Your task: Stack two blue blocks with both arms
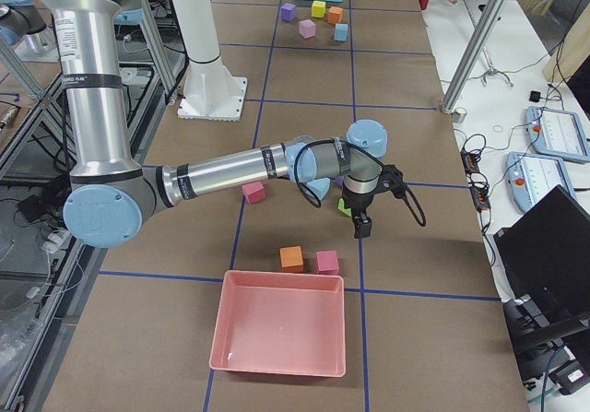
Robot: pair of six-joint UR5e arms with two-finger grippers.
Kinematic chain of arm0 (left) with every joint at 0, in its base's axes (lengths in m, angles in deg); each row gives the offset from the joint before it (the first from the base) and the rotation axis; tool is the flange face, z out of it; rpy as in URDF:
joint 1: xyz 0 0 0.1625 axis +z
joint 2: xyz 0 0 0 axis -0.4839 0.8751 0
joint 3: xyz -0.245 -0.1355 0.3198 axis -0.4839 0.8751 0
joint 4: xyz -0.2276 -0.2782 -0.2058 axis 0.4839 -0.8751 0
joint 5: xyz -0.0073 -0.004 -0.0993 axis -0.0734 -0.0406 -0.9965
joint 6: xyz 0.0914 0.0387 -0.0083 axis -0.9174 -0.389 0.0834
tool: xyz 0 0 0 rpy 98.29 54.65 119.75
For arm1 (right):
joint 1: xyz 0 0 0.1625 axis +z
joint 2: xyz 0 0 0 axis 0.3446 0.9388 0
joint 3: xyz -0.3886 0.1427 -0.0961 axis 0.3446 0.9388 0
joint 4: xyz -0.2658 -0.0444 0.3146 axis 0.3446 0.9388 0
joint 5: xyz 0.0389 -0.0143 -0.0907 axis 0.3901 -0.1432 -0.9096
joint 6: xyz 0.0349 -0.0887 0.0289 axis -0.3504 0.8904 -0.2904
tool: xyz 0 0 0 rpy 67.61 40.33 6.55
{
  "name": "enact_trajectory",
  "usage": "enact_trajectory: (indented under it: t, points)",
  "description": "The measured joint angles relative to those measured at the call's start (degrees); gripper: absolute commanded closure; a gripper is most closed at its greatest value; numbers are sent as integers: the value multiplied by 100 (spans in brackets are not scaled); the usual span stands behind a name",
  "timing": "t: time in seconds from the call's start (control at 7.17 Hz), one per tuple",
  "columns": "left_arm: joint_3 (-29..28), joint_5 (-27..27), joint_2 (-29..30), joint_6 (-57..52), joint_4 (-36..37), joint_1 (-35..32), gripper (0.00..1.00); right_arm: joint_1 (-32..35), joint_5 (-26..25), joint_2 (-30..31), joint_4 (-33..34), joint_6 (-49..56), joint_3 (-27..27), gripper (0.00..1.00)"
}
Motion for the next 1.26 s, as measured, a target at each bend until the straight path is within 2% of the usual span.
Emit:
enact_trajectory:
  t: [0.28,0.84,1.26]
  points:
    - [21,14,-15,-2,10,8,0,-70,38,-31,-85,-186,-71,0]
    - [18,-27,-102,29,30,39,0,-699,103,-69,-460,-2928,-233,0]
    - [20,-5,-97,39,32,52,0,-1458,131,-40,-1023,-4308,-344,0]
